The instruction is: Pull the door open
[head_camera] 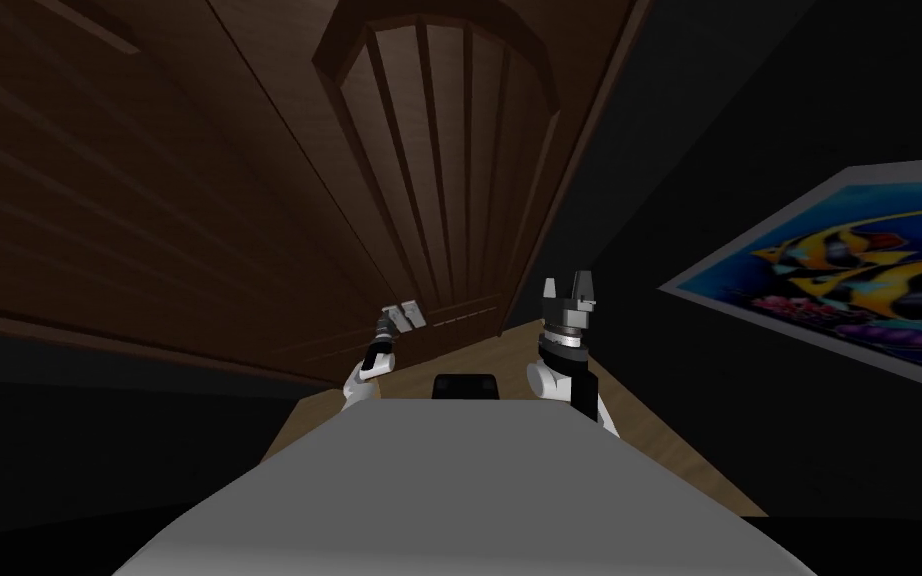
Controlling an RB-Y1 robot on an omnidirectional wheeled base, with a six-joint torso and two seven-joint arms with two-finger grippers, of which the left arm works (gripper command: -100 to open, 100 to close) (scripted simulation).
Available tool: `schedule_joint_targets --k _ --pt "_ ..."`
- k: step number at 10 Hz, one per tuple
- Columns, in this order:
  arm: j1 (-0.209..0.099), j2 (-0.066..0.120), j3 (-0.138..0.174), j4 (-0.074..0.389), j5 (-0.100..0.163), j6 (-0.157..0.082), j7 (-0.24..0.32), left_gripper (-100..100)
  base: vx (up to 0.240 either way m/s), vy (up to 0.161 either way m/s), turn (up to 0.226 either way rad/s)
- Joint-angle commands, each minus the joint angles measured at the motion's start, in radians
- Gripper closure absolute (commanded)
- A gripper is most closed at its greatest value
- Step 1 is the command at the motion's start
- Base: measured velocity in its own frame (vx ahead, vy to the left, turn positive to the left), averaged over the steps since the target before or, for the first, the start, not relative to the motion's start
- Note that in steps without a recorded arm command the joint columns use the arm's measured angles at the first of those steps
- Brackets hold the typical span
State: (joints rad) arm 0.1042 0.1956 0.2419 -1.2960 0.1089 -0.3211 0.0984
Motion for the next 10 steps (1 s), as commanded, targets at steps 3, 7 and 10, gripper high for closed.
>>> schedule_joint_targets --k 3,7,10 --pt "0.001 0.001 0.001 0.001 0.000 0.000 0.000 100 -0.014 0.007 -0.009" --pt "0.036 0.024 0.033 0.013 0.006 0.004 0.003 100 -0.112 0.044 0.095" --pt "0.039 0.021 -0.008 -0.007 -0.002 0.004 0.012 -100 -0.151 0.012 0.072"
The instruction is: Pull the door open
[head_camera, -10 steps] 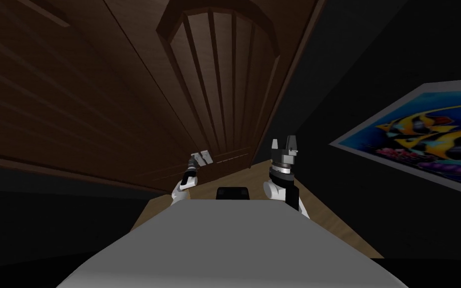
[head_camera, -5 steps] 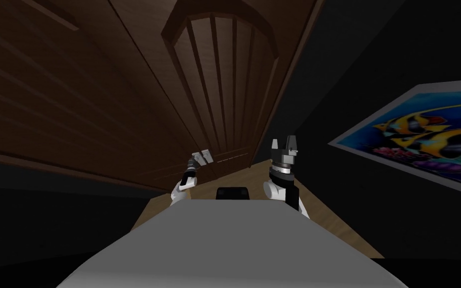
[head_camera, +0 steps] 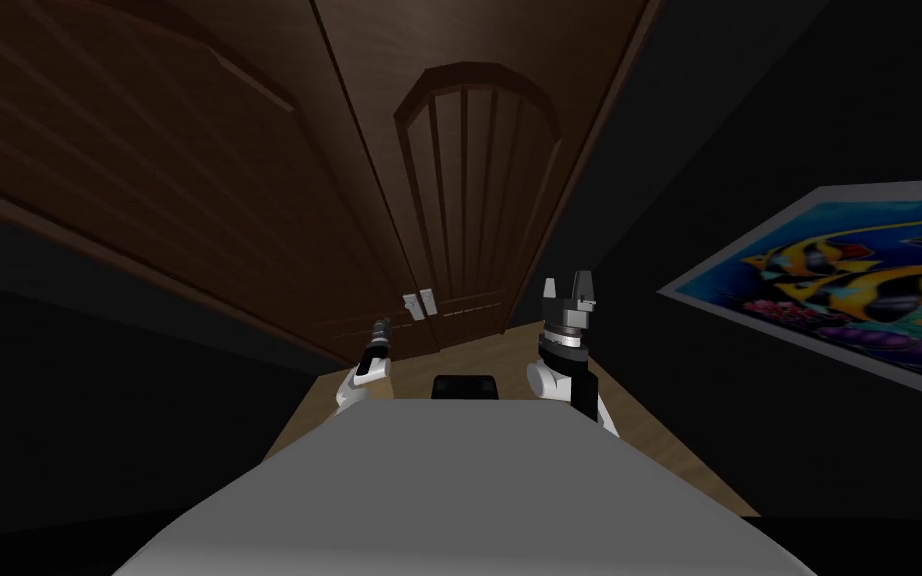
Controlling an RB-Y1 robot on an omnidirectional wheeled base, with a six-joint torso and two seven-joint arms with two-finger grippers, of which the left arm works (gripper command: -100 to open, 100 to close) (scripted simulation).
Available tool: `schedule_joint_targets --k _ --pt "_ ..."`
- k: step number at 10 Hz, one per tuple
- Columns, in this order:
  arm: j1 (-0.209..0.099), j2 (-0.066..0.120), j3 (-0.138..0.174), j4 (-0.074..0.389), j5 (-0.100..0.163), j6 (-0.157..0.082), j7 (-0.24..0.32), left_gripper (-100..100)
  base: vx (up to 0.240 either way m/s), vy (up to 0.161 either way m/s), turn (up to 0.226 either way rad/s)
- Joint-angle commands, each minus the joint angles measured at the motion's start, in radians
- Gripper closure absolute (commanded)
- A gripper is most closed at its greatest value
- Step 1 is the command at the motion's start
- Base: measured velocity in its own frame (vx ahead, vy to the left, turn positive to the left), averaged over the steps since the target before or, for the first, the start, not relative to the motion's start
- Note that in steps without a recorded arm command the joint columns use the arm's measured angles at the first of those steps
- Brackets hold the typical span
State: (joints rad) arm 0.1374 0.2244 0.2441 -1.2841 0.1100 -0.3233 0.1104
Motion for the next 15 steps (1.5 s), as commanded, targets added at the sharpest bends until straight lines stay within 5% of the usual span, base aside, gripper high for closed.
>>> schedule_joint_targets --k 1,7,8,12,15 --pt "0.007 -0.011 -0.025 -0.028 -0.006 0.008 0.002 -100 -0.076 -0.071 0.060" --pt "0.007 -0.034 -0.151 -0.100 -0.032 0.022 0.018 -100 -0.097 -0.054 0.070" --pt "0.016 -0.036 -0.140 -0.100 -0.031 0.019 0.014 -100 -0.042 -0.016 0.008" --pt "0.048 0.018 -0.058 -0.045 -0.009 0.017 0.028 -100 -0.012 0.026 0.072" --pt "0.037 0.034 -0.037 -0.023 0.000 0.013 0.035 -100 0.138 0.048 -0.045"
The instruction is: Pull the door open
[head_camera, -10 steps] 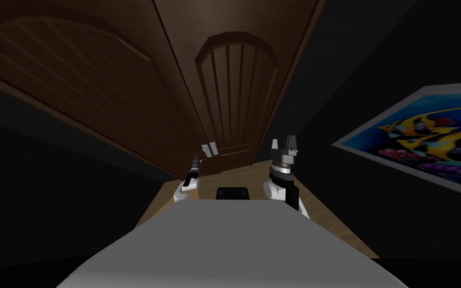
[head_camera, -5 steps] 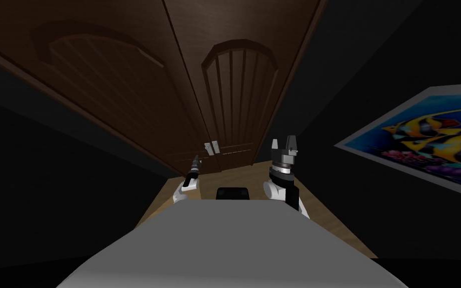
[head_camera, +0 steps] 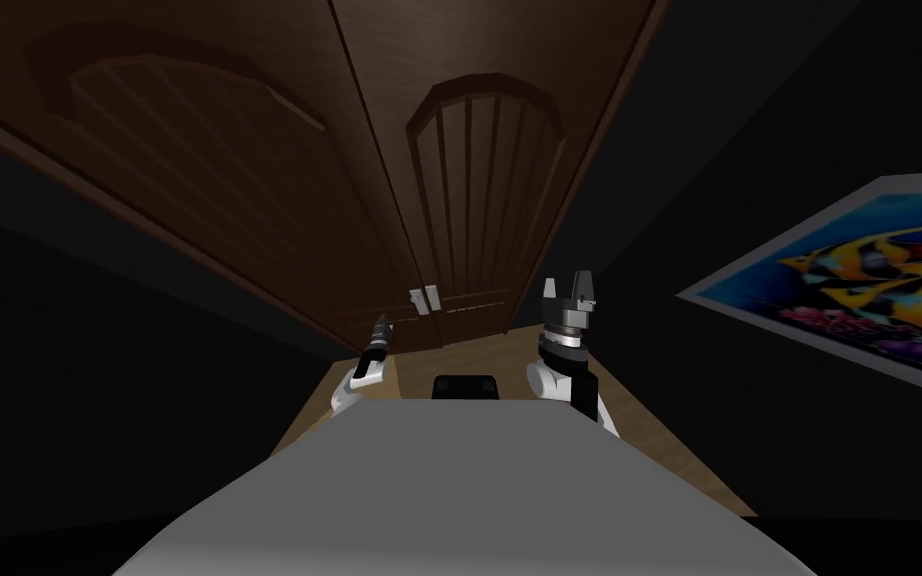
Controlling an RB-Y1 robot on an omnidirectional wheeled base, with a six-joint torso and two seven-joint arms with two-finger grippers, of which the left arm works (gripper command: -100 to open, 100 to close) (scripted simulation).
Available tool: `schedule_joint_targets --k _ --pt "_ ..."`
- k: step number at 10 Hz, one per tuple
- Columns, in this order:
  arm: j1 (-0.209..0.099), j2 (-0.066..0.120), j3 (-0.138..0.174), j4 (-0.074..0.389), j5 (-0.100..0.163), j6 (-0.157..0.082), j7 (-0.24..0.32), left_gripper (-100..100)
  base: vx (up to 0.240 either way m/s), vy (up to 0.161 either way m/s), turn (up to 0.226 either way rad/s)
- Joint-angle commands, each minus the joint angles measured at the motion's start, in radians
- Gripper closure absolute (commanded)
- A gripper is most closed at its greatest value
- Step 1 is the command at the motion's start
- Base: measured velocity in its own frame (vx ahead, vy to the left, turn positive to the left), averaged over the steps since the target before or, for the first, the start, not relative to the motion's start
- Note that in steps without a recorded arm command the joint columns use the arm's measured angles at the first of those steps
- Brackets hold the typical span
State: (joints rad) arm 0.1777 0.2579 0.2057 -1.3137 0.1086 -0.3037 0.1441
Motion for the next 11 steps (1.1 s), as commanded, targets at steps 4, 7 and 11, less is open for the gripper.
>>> schedule_joint_targets --k 4,7,11 --pt "-0.049 -0.016 -0.034 -0.002 -0.002 -0.014 0.005 -100 0.231 -0.016 -0.144" --pt "-0.041 -0.005 -0.028 0.004 0.001 -0.016 0.009 100 0.018 -0.006 0.001" --pt "-0.041 -0.005 -0.028 0.004 0.001 -0.016 0.009 100 -0.018 0.006 -0.001"
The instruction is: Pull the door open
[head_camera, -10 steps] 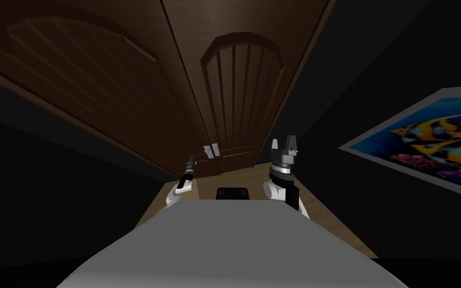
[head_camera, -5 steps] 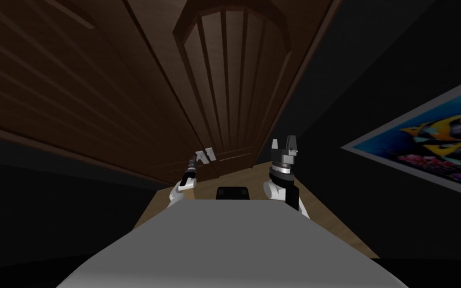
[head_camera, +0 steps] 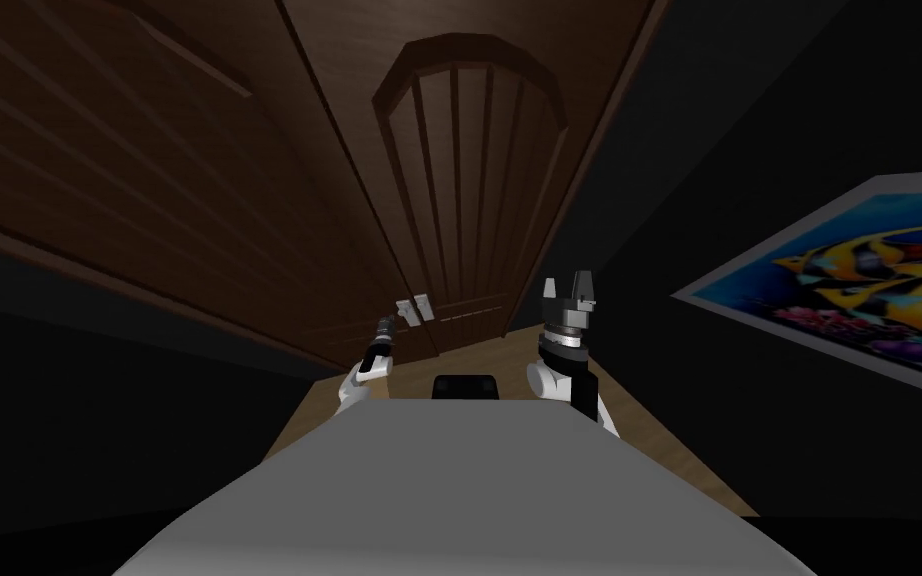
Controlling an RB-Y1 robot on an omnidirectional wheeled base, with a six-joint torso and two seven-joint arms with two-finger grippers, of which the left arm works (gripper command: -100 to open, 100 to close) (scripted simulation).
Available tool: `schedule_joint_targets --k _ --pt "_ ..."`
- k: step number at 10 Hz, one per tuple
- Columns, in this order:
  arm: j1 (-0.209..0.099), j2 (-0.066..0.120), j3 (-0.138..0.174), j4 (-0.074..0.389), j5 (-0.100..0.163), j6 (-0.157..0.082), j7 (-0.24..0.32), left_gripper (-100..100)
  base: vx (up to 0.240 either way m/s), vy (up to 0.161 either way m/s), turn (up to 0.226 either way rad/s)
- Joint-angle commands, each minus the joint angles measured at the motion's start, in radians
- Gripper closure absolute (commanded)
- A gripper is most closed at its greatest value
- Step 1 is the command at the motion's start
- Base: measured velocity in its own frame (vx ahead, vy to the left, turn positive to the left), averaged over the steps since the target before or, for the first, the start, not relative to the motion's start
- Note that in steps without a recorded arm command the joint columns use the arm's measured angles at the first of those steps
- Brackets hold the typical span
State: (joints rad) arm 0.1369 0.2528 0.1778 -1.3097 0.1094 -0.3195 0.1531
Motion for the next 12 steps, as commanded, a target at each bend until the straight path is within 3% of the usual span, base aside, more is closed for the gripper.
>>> schedule_joint_targets --k 1,4,7,9,12 --pt "0.014 0.007 0.010 0.000 0.002 0.001 0.002 -100 -0.117 0.030 0.096" --pt "0.027 0.008 -0.003 -0.019 0.002 -0.001 0.008 -100 -0.209 -0.011 0.017" --pt "0.027 -0.003 -0.043 -0.052 -0.002 -0.004 0.015 -100 -0.174 -0.130 -0.074" --pt "0.037 0.009 -0.006 -0.020 0.002 -0.006 0.010 -100 -0.054 -0.027 0.092" --pt "0.048 0.022 0.039 0.013 0.006 -0.006 0.003 -100 0.040 0.095 0.114"
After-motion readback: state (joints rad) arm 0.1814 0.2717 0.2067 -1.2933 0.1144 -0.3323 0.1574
